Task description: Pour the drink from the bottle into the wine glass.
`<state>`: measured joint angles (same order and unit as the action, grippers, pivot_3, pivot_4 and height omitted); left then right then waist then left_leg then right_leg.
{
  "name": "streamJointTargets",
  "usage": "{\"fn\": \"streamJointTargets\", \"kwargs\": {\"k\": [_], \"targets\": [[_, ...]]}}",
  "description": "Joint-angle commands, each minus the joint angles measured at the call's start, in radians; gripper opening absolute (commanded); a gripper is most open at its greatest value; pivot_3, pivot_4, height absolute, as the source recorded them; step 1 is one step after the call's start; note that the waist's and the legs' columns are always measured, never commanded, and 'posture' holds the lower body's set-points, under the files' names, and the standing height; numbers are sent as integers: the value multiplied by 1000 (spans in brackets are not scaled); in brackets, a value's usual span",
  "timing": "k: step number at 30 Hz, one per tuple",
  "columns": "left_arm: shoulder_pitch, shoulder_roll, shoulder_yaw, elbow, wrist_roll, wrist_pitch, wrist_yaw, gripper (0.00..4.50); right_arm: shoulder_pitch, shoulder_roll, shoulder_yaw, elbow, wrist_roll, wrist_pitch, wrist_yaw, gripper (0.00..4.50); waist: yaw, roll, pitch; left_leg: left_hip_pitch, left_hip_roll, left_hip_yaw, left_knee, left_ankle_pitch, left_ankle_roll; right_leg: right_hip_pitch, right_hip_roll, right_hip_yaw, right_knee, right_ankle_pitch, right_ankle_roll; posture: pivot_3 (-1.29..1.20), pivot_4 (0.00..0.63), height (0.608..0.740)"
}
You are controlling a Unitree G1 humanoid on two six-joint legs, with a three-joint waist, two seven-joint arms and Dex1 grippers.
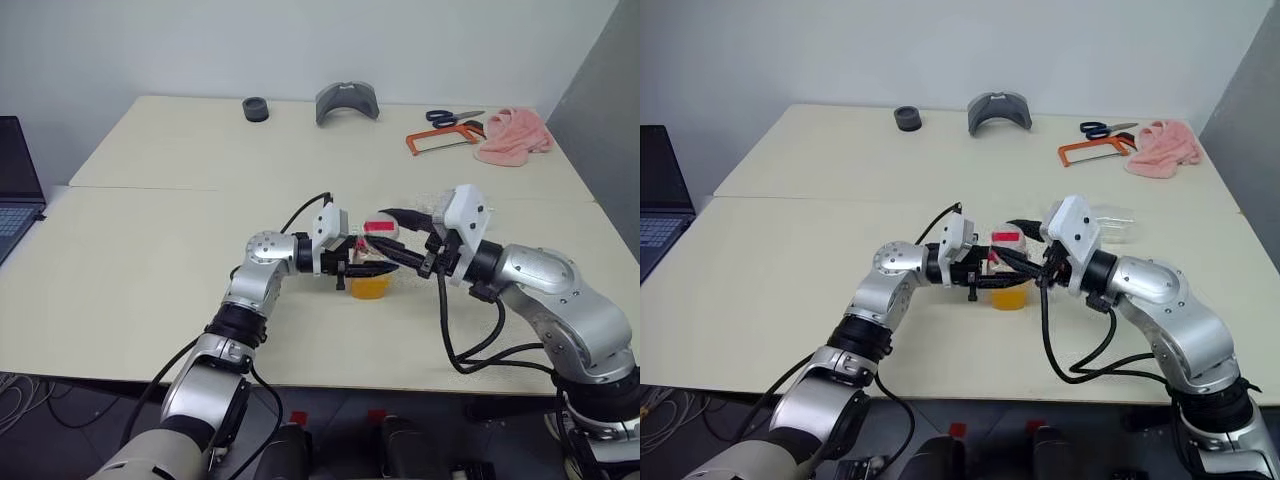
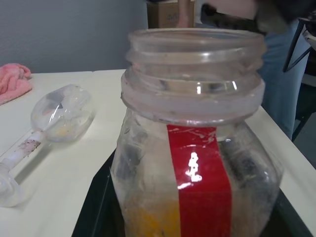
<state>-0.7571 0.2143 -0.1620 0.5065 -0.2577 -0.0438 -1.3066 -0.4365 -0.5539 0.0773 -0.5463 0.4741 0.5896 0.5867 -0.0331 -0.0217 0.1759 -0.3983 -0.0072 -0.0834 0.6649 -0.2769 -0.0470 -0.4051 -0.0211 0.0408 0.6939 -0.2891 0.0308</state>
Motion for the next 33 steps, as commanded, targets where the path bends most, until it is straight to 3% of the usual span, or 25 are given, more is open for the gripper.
{"fn": "streamJointTargets", "kwargs": {"k": [1,4,6,10,12,17,25,31,33], "targets": [[-1,-3,-1,-47,-15,3,-3,1637,20,54,-123,-38,176,74,-33,1733,0,0,0,0,0,0,0,0,0,0,0,0,0,0,0,0,150,740],[3,-3,0,-53,-14,3,1,1637,56,81,-259,-43,341,152,-92,1732,1,0,0,0,1,-1,0,0,0,0,-1,0,0,0,0,0,150,740],[6,0,4,-57,-14,5,6,1637,99,59,-342,-41,364,164,-124,1732,2,0,0,0,1,-1,0,0,0,0,-1,0,1,0,0,0,150,740],[12,9,11,-62,-17,9,14,1637,272,-30,-396,-37,244,119,-121,1732,4,0,0,0,0,0,0,0,0,0,-1,0,0,0,0,0,150,740],[13,14,13,-61,-18,9,14,1637,441,-57,-396,39,85,18,-128,1732,5,0,0,0,-1,1,-1,0,0,0,-1,0,0,0,0,0,150,740],[10,18,15,-58,-22,11,15,1636,592,35,-436,158,1,-99,-181,1732,-4,1,-1,2,-1,4,-1,0,0,0,0,4,2,0,0,0,150,740],[3,33,51,-57,-36,28,52,1636,668,8,-468,184,-5,-133,-101,4460,-9,2,-1,5,0,5,-1,0,1,1,3,5,3,0,0,0,150,740],[10,72,134,-77,-54,55,154,1636,665,-123,-452,108,-23,-133,11,4500,-7,2,-1,4,0,4,0,0,1,1,3,4,3,0,0,0,150,740],[15,94,162,-77,-39,40,208,1636,656,-193,-409,104,-93,-156,42,4500,-7,2,-1,4,0,4,0,0,1,1,3,4,3,0,0,0,150,740]]}}
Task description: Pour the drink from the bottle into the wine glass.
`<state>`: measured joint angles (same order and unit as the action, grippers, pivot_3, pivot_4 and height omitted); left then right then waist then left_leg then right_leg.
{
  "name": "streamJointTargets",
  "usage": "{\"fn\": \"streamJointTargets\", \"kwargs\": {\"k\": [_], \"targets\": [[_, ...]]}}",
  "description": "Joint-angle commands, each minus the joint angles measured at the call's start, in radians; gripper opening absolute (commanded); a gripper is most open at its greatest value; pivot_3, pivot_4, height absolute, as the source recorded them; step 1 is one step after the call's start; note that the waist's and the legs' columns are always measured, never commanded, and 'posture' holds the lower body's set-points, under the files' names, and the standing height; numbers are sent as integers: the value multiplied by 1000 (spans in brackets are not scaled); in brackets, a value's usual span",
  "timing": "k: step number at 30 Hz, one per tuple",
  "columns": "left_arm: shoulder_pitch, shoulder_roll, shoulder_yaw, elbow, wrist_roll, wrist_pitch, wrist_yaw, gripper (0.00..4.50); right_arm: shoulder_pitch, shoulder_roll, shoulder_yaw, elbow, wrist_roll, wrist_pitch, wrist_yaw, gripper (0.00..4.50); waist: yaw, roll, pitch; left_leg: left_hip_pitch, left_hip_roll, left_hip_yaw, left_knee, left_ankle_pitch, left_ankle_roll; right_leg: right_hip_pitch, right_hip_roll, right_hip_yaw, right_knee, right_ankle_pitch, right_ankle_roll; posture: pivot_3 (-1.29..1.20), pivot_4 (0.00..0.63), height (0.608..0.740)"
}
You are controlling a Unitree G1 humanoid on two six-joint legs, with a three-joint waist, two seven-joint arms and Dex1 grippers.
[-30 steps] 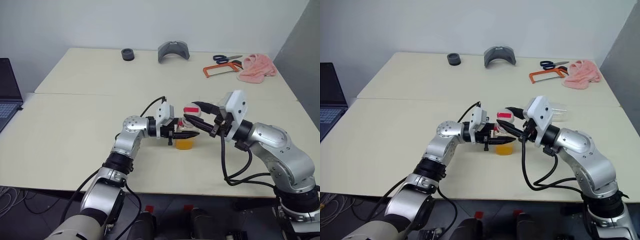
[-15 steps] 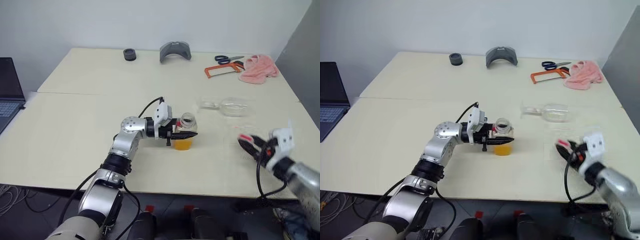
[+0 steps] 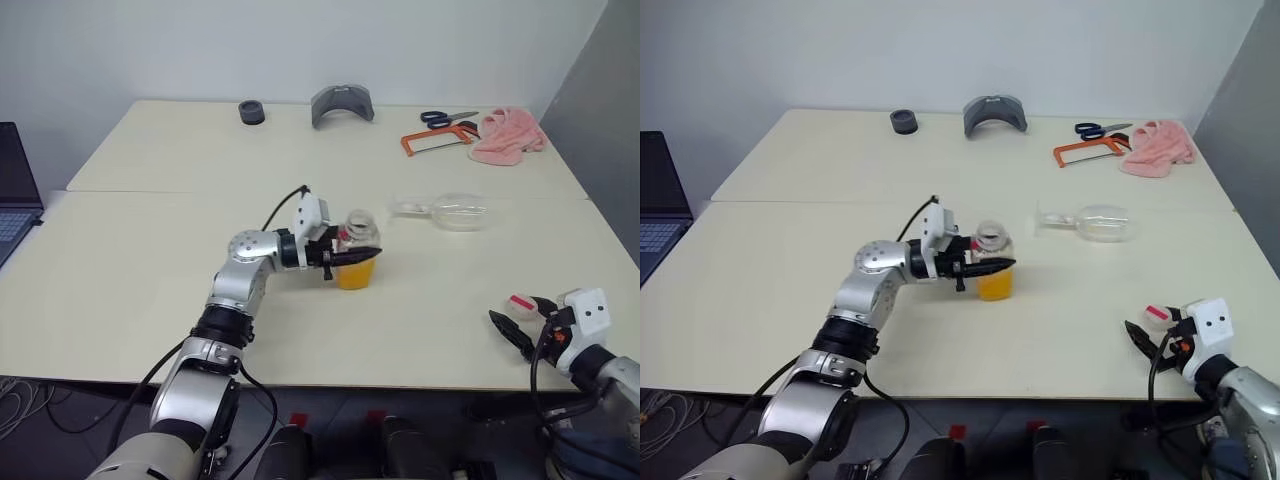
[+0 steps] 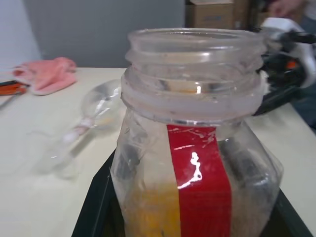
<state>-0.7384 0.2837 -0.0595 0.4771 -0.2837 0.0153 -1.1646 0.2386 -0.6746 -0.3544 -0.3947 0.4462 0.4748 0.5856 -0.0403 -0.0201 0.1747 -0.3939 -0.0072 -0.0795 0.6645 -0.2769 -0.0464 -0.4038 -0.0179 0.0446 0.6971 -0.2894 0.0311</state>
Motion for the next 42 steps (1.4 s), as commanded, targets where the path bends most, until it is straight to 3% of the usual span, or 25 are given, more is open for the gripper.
{"fn": "streamJointTargets", "kwargs": {"k": [1,5,10,13,22,33,42], "targets": [[-1,35,71,-45,-2,-31,95,1636,-20,-108,51,-44,-111,-65,59,4500,0,0,0,0,0,0,0,0,0,0,0,0,0,0,0,0,150,740],[5,75,117,-28,37,-66,222,1636,-63,-200,139,-4,-267,-133,55,4500,6,-1,0,0,0,0,0,0,0,0,0,-1,-1,0,0,0,150,740],[-4,130,179,40,87,-97,398,1636,-242,-81,167,-95,-62,-21,73,4500,4,-2,1,0,0,-1,0,0,0,0,-1,-1,0,0,0,0,150,740],[-30,144,212,105,95,-111,486,1636,-377,-9,275,-153,15,78,81,4500,6,-2,1,0,1,-3,0,0,0,0,0,-1,0,0,0,0,150,740],[-109,140,262,284,97,-164,638,1636,-705,263,543,-6,-47,147,3,4500,11,-4,1,-4,0,-5,2,1,-2,-2,-4,-5,-1,0,0,0,150,740],[-140,124,297,406,89,-207,723,1636,-793,350,632,91,-136,116,17,4500,7,-4,1,-4,-1,-7,2,1,-2,-3,-5,-4,0,0,0,0,150,740],[-96,118,309,396,77,-187,726,4475,-798,385,640,87,-149,137,17,4500,6,-4,1,-4,-1,-7,1,1,-2,-3,-5,-4,0,0,0,0,150,740]]}}
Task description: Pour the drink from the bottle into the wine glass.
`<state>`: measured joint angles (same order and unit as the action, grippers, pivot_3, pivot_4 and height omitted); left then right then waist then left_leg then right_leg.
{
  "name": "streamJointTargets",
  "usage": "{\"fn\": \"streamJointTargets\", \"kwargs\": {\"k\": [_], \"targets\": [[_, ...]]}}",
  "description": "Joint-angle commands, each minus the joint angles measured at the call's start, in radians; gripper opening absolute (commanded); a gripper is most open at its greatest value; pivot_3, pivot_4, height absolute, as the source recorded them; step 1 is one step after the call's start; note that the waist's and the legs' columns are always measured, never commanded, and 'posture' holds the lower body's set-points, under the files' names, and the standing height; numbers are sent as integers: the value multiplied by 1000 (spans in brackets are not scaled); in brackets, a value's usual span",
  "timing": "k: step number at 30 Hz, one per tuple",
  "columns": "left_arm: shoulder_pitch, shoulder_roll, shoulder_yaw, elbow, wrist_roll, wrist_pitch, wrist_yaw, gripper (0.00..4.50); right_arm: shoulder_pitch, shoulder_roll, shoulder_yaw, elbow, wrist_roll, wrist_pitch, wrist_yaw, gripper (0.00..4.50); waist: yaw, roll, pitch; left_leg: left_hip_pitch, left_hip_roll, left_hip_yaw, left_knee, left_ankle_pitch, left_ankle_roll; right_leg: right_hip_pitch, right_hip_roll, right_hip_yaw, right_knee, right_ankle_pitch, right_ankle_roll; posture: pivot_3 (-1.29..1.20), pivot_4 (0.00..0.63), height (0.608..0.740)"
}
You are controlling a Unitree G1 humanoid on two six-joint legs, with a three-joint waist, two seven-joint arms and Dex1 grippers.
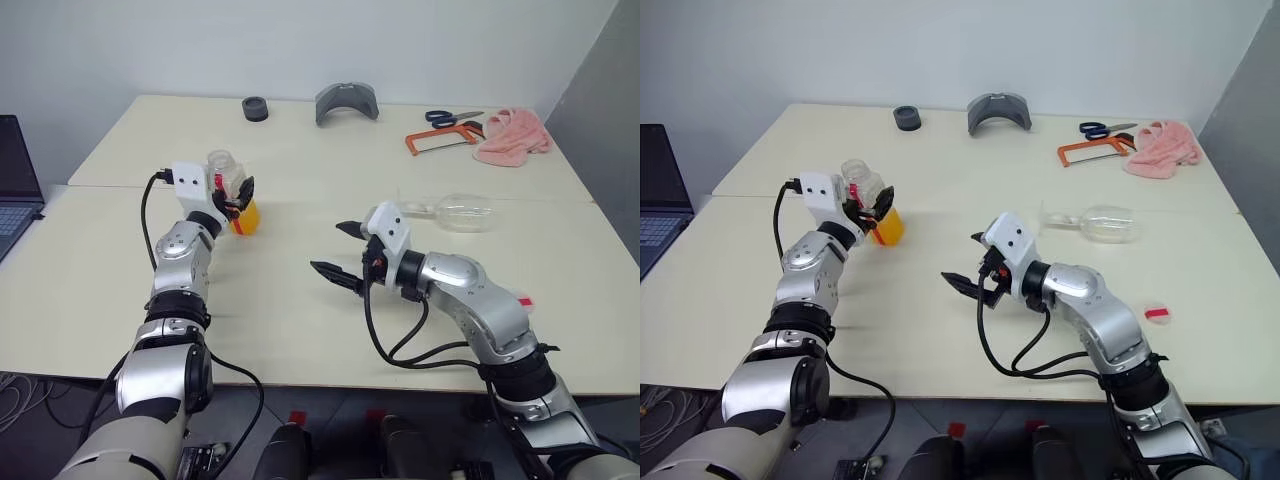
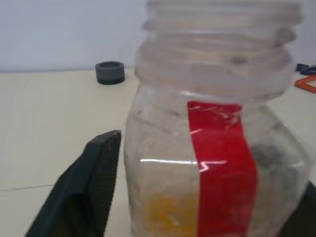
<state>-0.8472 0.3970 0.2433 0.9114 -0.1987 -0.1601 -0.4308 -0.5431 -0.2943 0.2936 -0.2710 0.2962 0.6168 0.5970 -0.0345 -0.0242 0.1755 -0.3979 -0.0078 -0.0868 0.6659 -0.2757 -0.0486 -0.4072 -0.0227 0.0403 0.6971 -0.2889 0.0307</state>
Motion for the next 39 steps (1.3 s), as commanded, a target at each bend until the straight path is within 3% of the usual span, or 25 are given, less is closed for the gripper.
{"fn": "streamJointTargets", "kwargs": {"k": [1,17,22,30,35,39], "targets": [[23,5,3,-46,-6,-11,-10,4475,-13,4,-7,-40,1,-2,6,4500,0,0,0,0,0,0,0,0,0,0,0,0,0,0,0,0,150,740],[276,-4,-35,-262,45,20,39,4475,131,-44,8,-126,3,41,22,4500,1,0,-1,0,1,-1,-1,-1,1,0,-1,0,0,0,0,0,150,740],[424,-5,-29,-438,2,96,2,4475,215,-34,-65,-170,45,103,-36,4500,-1,0,-1,1,2,-1,-1,-1,1,0,0,1,0,0,0,0,150,740],[709,84,-131,-808,-131,310,-311,4475,276,187,-336,-177,218,306,-280,4500,0,1,-2,4,3,0,-3,-1,1,2,-1,2,0,0,0,0,150,740],[696,122,-175,-915,-197,388,-444,4475,194,427,-507,-33,257,202,-512,4500,-1,1,-2,4,3,1,-3,-1,1,3,0,2,0,0,0,0,150,740],[622,138,-203,-929,-204,413,-501,4475,92,544,-657,117,377,158,-634,4500,0,2,-2,5,2,2,-3,-1,1,3,1,2,0,0,0,0,150,740]]}}
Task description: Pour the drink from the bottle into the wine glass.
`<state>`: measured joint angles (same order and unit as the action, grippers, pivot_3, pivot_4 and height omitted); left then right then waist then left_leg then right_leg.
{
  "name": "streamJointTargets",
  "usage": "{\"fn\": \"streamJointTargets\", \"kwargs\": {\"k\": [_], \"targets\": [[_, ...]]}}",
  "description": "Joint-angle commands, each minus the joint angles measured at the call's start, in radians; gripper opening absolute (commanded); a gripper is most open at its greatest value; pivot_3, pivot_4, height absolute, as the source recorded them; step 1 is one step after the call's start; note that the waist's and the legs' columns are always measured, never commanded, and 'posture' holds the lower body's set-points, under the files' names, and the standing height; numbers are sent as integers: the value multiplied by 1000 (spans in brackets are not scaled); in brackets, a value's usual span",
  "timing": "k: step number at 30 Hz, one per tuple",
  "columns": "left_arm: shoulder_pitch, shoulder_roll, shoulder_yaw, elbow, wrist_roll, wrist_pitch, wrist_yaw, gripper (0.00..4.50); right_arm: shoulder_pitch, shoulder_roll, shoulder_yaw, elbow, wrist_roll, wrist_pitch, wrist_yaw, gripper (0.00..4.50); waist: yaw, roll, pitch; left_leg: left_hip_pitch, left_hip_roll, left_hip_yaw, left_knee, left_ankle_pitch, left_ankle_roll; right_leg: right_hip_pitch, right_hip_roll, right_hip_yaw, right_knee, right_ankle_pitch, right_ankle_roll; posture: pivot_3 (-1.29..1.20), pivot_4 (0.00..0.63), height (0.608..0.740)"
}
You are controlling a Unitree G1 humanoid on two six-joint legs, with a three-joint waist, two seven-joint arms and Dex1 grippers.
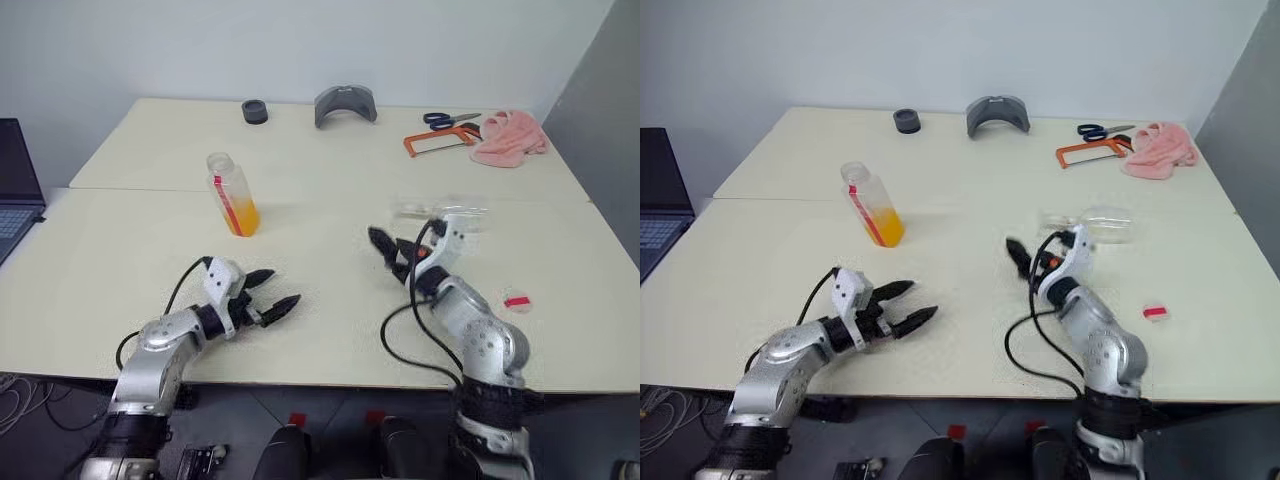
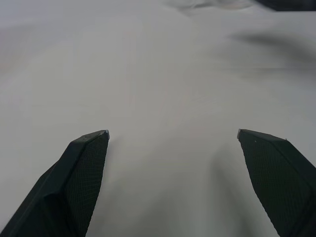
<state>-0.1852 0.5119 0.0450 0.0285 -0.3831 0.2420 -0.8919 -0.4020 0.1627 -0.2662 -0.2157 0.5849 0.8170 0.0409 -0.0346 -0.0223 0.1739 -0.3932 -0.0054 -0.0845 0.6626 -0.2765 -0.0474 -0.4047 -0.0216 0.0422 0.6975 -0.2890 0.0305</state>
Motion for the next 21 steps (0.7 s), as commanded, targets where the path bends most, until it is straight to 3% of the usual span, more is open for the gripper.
{"fn": "streamJointTargets", "kwargs": {"k": [1,7,21], "targets": [[-54,27,-11,-50,-21,16,-53,4475,-71,97,-119,98,112,-72,-105,4500,1,0,0,0,0,0,0,0,0,0,0,0,0,0,0,0,150,740],[-139,46,-28,-42,-20,29,-108,4475,-209,83,-207,334,234,-256,-197,4500,-9,1,0,0,-1,4,0,0,0,-1,0,2,0,0,0,0,150,740],[-166,48,-49,-40,-3,30,-136,4475,-481,-32,-282,867,265,-543,-115,4500,-31,1,1,1,0,4,-1,0,0,-1,2,2,0,0,0,0,150,740]]}}
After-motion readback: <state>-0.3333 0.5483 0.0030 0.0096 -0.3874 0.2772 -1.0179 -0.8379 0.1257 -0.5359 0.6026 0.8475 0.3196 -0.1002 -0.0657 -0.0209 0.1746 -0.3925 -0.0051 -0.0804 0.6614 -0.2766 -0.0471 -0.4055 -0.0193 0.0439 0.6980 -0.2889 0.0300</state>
